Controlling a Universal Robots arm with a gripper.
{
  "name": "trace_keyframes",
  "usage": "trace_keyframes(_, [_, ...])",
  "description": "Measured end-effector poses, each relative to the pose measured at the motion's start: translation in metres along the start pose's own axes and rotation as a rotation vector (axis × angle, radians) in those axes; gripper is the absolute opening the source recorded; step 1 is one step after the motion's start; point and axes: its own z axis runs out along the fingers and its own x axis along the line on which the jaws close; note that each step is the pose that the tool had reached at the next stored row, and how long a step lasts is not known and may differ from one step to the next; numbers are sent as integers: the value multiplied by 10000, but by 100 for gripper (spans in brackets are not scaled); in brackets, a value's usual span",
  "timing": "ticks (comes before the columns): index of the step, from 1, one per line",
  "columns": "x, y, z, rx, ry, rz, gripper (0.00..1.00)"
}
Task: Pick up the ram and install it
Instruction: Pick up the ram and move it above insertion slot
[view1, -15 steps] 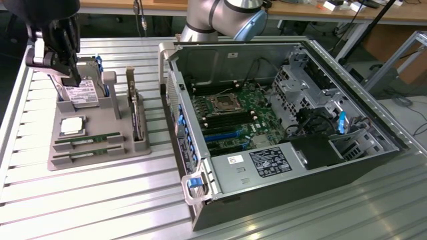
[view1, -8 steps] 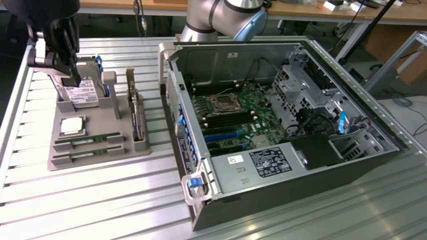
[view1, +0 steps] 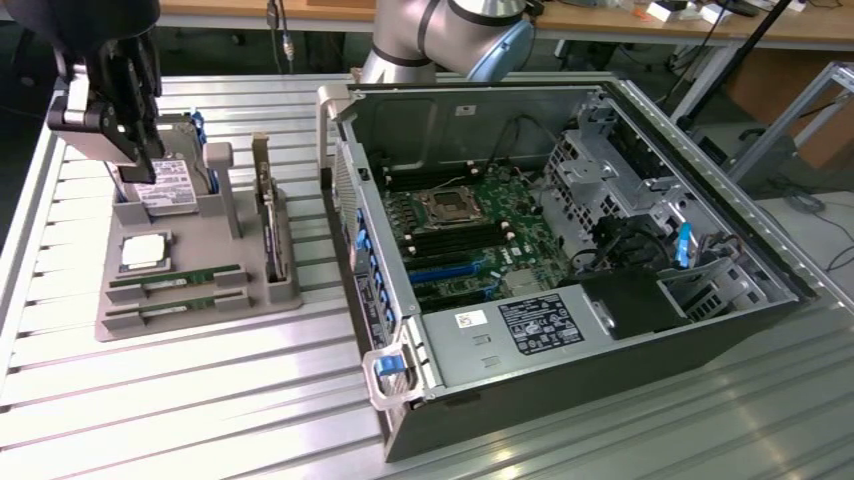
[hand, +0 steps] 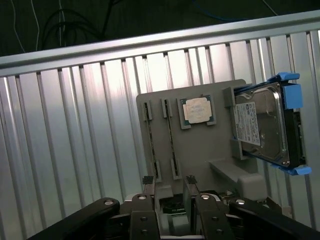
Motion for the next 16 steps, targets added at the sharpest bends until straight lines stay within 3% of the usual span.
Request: trace_keyframes(16, [2, -4, 91, 0, 0, 0, 36])
